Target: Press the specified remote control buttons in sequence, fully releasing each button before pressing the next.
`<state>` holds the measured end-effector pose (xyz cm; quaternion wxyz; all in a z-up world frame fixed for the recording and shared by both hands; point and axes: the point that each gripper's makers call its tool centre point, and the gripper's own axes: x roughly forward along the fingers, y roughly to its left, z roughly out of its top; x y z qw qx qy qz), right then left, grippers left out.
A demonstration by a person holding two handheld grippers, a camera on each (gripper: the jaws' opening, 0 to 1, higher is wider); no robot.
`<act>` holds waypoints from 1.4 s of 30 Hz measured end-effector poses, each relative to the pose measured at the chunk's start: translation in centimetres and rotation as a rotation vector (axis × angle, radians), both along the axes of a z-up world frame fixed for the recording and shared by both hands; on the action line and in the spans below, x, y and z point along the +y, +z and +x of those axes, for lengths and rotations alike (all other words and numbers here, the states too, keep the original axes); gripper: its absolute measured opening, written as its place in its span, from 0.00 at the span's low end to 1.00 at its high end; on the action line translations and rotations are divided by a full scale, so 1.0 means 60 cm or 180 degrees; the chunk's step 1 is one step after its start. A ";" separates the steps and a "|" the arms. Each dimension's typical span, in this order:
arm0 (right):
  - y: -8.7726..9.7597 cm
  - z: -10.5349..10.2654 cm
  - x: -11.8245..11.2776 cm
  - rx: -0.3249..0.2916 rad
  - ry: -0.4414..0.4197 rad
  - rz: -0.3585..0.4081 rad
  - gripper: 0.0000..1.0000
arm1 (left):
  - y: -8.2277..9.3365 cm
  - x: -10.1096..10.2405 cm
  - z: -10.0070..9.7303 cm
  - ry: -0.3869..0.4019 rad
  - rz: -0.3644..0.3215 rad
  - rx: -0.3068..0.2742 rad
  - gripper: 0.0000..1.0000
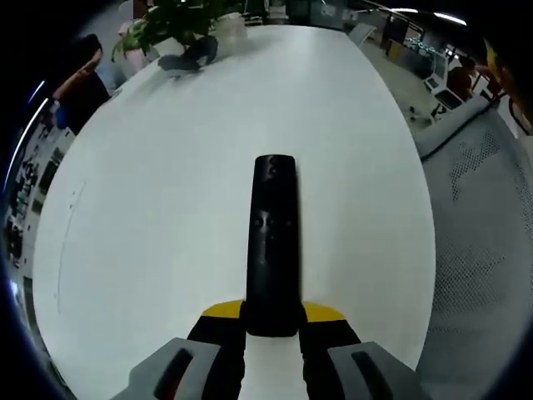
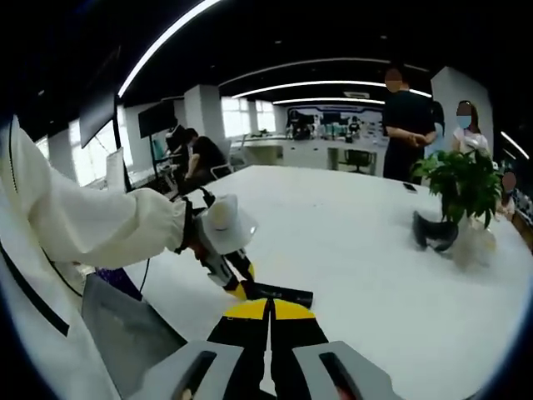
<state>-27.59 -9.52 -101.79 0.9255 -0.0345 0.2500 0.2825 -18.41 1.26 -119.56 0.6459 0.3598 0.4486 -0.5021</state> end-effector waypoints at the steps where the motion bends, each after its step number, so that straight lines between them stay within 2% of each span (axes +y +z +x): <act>1: 0.001 0.000 0.001 -0.0003 0.0009 -0.0007 0.00 | 0.000 0.000 -0.004 -0.0009 0.0009 0.0000 0.24; 18: 0.006 0.011 0.004 -0.0077 0.0090 -0.0151 0.00 | 0.001 -0.008 -0.045 -0.0014 -0.0075 -0.0005 0.24; 28: 0.003 0.009 0.018 -0.0007 0.0131 -0.0099 0.00 | 0.001 -0.012 -0.065 -0.0009 -0.0121 -0.0006 0.24; 34: 0.000 0.010 0.015 -0.0013 0.0136 -0.0163 0.00 | 0.002 -0.015 -0.077 0.0018 -0.0170 -0.0006 0.24; 42: -0.003 0.019 0.014 0.0054 0.0114 -0.0134 0.00 | 0.002 -0.019 -0.093 0.0004 -0.0159 0.0007 0.24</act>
